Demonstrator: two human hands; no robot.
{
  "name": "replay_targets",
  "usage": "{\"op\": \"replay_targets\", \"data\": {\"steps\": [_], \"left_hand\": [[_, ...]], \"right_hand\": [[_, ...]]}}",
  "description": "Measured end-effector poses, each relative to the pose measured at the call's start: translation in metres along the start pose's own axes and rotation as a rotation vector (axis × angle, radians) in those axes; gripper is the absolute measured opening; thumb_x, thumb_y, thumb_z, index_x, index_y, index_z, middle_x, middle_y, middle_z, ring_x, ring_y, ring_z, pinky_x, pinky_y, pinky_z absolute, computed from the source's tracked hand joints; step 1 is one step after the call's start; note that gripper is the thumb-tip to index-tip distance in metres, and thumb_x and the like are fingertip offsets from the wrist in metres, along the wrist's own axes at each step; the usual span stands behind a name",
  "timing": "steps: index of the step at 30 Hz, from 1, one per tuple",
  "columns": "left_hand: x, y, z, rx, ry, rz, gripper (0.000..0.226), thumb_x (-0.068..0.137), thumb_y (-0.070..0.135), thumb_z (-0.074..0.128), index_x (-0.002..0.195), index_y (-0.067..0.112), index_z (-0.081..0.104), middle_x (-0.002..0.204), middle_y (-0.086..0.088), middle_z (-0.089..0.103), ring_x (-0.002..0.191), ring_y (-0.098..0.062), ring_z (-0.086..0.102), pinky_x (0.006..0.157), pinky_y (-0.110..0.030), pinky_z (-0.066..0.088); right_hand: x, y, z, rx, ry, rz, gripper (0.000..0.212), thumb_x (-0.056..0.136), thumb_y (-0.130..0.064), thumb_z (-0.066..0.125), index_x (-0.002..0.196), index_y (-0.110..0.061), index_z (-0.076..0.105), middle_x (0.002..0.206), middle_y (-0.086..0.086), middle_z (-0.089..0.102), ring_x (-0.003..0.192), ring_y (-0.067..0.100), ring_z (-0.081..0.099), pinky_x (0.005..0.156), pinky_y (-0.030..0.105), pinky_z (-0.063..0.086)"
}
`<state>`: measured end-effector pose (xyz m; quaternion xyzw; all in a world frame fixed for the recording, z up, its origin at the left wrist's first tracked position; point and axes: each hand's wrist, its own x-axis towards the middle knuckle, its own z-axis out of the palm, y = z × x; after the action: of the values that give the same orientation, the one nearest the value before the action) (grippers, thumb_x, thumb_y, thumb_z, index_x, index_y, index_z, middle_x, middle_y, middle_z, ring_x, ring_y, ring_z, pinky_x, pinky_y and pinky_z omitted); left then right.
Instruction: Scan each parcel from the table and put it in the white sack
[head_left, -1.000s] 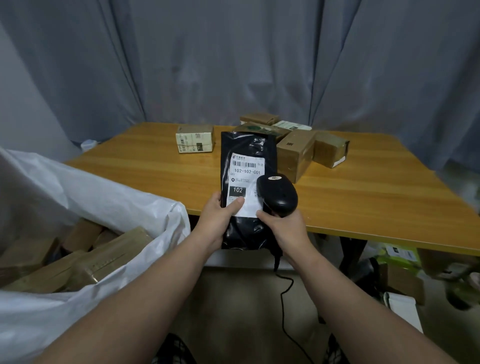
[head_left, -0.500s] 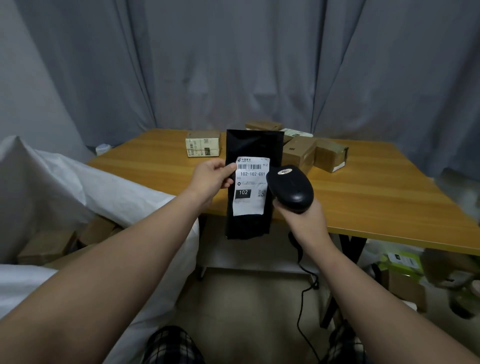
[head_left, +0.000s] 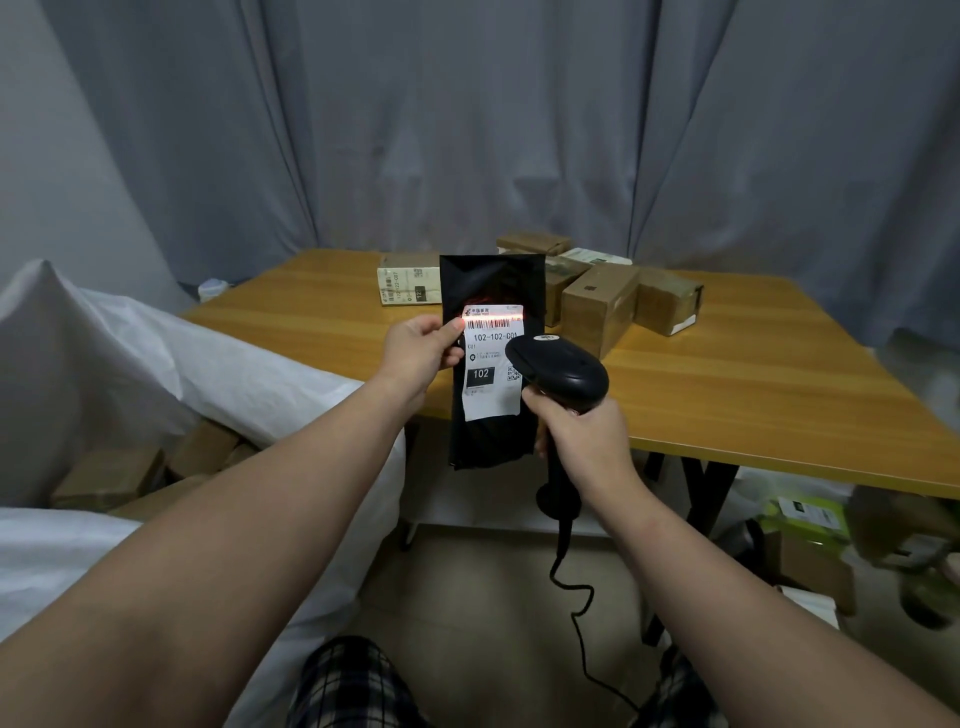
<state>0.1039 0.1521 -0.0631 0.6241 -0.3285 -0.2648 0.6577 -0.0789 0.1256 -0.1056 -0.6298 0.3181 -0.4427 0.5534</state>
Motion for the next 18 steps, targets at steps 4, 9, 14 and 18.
{"op": "replay_targets", "data": {"steps": [4, 9, 14, 18], "left_hand": [[0.0015, -0.0018, -0.0011, -0.011, 0.003, -0.004, 0.010, 0.096, 0.013, 0.056, 0.088, 0.008, 0.062, 0.083, -0.004, 0.066, 0.052, -0.002, 0.051, 0.057, -0.013, 0.049], [0.0022, -0.0031, -0.0018, -0.021, 0.008, -0.010, 0.011, 0.096, 0.013, 0.056, 0.087, 0.010, 0.062, 0.084, -0.005, 0.067, 0.053, -0.002, 0.051, 0.059, -0.015, 0.049], [0.0007, -0.0042, -0.0034, -0.024, 0.007, 0.000, 0.014, 0.096, 0.013, 0.056, 0.083, 0.011, 0.062, 0.080, -0.003, 0.066, 0.054, -0.004, 0.050, 0.059, -0.015, 0.048], [-0.0006, -0.0057, -0.0052, 0.005, 0.023, 0.031, 0.015, 0.096, 0.014, 0.057, 0.082, 0.012, 0.063, 0.078, -0.003, 0.066, 0.054, -0.004, 0.050, 0.058, -0.015, 0.049]], "right_hand": [[-0.0001, 0.0014, 0.0018, -0.006, -0.002, 0.012, 0.011, 0.084, -0.019, 0.072, 0.076, -0.015, 0.066, 0.048, -0.005, 0.057, 0.045, 0.012, 0.055, 0.050, 0.027, 0.046], [-0.0026, 0.0023, 0.0027, -0.006, -0.008, 0.014, 0.008, 0.084, -0.019, 0.071, 0.084, -0.013, 0.067, 0.053, -0.003, 0.059, 0.047, 0.012, 0.057, 0.050, 0.026, 0.047], [-0.0032, 0.0008, 0.0036, -0.015, -0.011, 0.026, 0.009, 0.084, -0.020, 0.072, 0.084, -0.013, 0.067, 0.055, -0.001, 0.059, 0.048, 0.012, 0.057, 0.051, 0.027, 0.047], [-0.0064, -0.0006, 0.0040, -0.001, -0.014, 0.019, 0.005, 0.084, -0.017, 0.072, 0.085, -0.016, 0.067, 0.051, -0.006, 0.059, 0.045, 0.010, 0.056, 0.048, 0.023, 0.046]]}}
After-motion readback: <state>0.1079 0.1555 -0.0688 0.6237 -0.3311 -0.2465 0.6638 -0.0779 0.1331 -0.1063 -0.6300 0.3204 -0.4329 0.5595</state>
